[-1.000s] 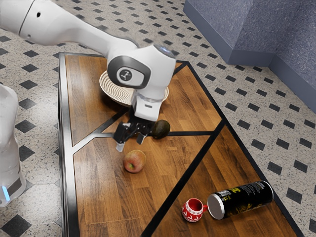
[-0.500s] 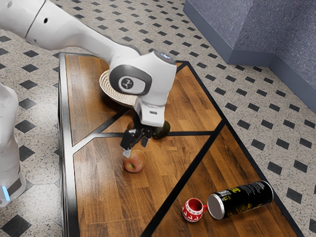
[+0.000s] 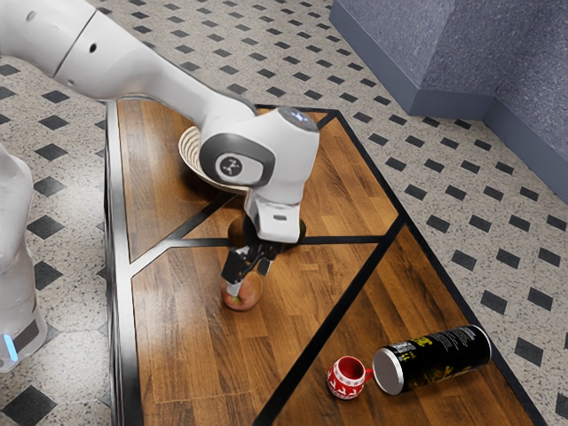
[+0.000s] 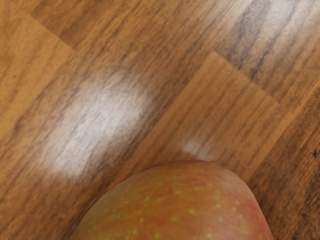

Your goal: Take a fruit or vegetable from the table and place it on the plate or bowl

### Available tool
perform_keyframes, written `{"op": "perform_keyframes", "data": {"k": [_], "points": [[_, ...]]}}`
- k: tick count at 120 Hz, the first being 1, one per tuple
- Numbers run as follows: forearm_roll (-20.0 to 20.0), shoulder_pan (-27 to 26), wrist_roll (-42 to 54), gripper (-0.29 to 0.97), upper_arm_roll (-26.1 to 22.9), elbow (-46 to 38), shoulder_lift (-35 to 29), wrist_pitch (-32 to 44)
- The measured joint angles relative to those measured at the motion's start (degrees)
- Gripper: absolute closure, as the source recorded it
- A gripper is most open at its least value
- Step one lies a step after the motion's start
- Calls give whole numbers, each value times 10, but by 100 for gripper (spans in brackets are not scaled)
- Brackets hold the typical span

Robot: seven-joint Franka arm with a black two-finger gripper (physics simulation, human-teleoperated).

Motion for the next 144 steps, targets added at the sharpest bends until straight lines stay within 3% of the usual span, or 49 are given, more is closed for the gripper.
{"op": "perform_keyframes", "data": {"k": [30,55,94,116,144], "points": [[0,0,-7,4,-1,0,19,16],[2,0,-18,26,-1,0,31,20],[11,5,-44,39,13,12,-5,0],[71,8,-76,39,64,95,-17,-49],[124,11,-114,39,214,183,21,-93]]}}
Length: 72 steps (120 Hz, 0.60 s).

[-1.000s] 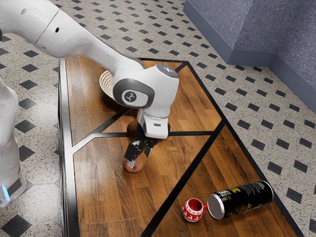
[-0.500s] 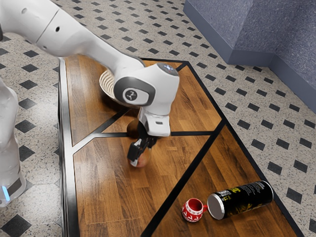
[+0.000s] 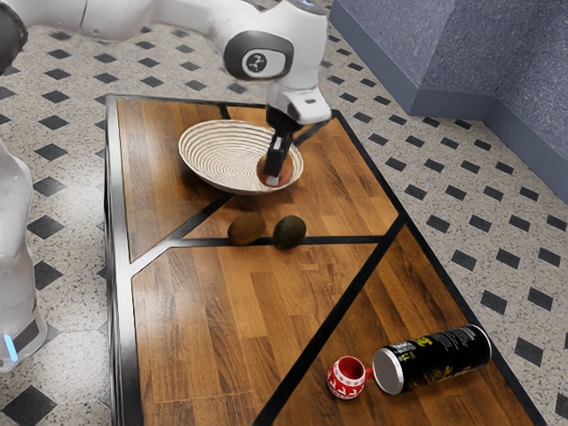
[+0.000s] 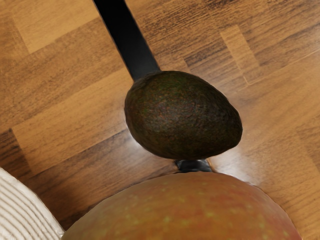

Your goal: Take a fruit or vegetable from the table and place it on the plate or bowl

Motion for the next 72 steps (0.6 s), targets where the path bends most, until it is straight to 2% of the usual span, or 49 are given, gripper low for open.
{"op": "perform_keyframes", "data": {"k": [13,28,48,72], "points": [[9,10,-16,40,18,21,15,-9],[21,51,-36,40,24,34,25,-15],[49,66,-65,40,26,95,99,-22],[66,77,-98,41,25,115,149,-26]]}}
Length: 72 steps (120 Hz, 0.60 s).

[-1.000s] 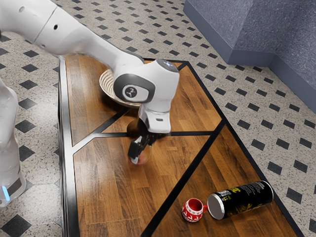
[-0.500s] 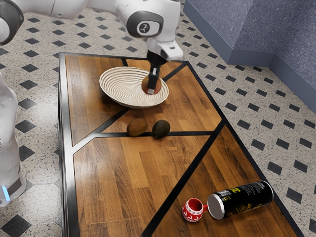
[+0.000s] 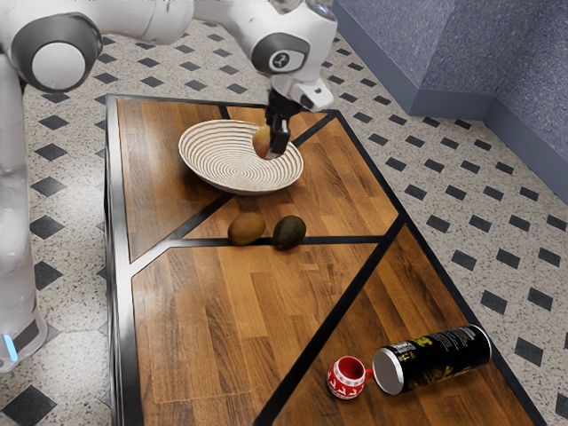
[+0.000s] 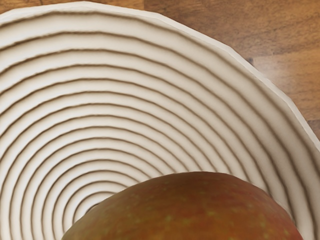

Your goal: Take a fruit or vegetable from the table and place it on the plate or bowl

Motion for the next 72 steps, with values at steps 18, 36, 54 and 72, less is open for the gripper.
{"op": "perform_keyframes", "data": {"k": [18,36,54,72], "points": [[1,30,-19,40,1,1,7,-2],[0,56,-39,37,-1,6,8,-8],[-1,48,-56,23,-1,12,9,-17],[-5,37,-71,8,-1,16,9,-27]]}}
